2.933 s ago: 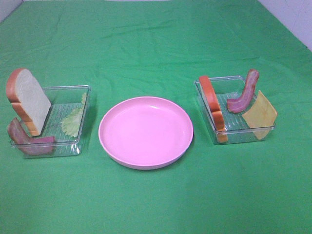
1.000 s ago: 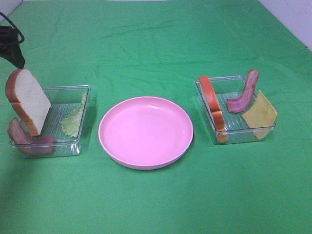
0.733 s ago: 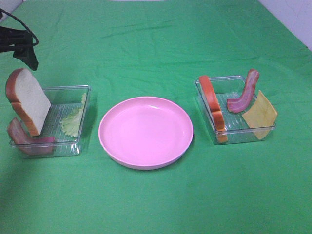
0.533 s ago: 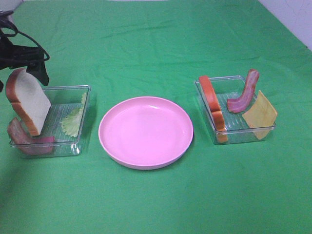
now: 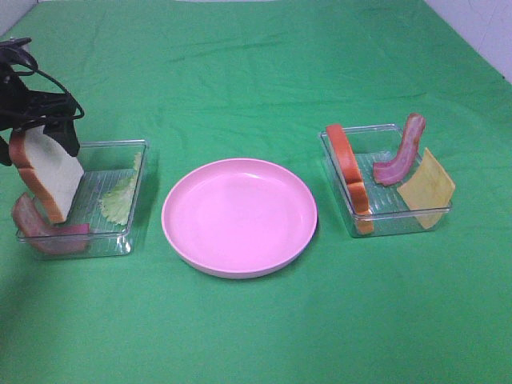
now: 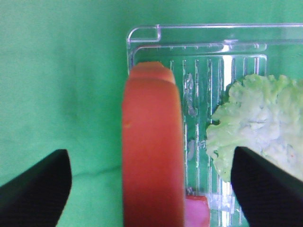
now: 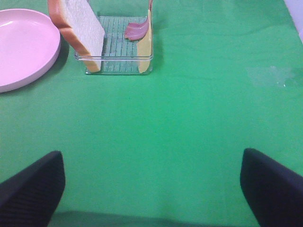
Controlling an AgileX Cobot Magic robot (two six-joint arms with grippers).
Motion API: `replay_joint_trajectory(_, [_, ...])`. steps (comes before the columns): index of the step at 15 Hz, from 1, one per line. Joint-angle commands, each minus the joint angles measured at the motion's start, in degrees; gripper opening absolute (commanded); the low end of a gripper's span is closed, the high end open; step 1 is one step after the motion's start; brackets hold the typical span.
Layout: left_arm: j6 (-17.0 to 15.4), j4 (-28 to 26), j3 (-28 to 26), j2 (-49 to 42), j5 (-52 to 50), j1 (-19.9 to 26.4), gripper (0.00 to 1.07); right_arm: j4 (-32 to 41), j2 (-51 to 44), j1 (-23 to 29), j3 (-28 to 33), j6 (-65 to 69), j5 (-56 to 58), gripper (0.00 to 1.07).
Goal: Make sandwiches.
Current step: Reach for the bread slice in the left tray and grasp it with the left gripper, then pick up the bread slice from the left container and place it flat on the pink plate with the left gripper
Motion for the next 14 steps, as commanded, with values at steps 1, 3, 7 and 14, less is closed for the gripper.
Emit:
replay_joint_trajectory(1, [0.0, -0.5, -0.3, -0.1, 0.6, -0.3, 0.5, -0.1, -1.9, -0.4, 0.2, -0.5, -0.7, 0.97])
replay_joint_trajectory(3, [-0.3, -0.5, -0.3, -0.1, -0.2, -0.3, 0.28, -0.1, -1.9, -0.4, 0.2, -0.5, -0.7, 0.97])
replay_joint_trajectory(7, [-0.5, -3.0, -0.4, -0.4, -0.1, -0.3, 0.12, -0.1, -1.9, -0.4, 0.2, -0.5, -0.7, 0.97])
replay_joint_trajectory(14, [-0.5, -5.6, -3.3, -8.4, 4.6, -0.3, 0.12, -0.1, -1.9, -0.4, 0.2, -0.5, -0.7, 0.97])
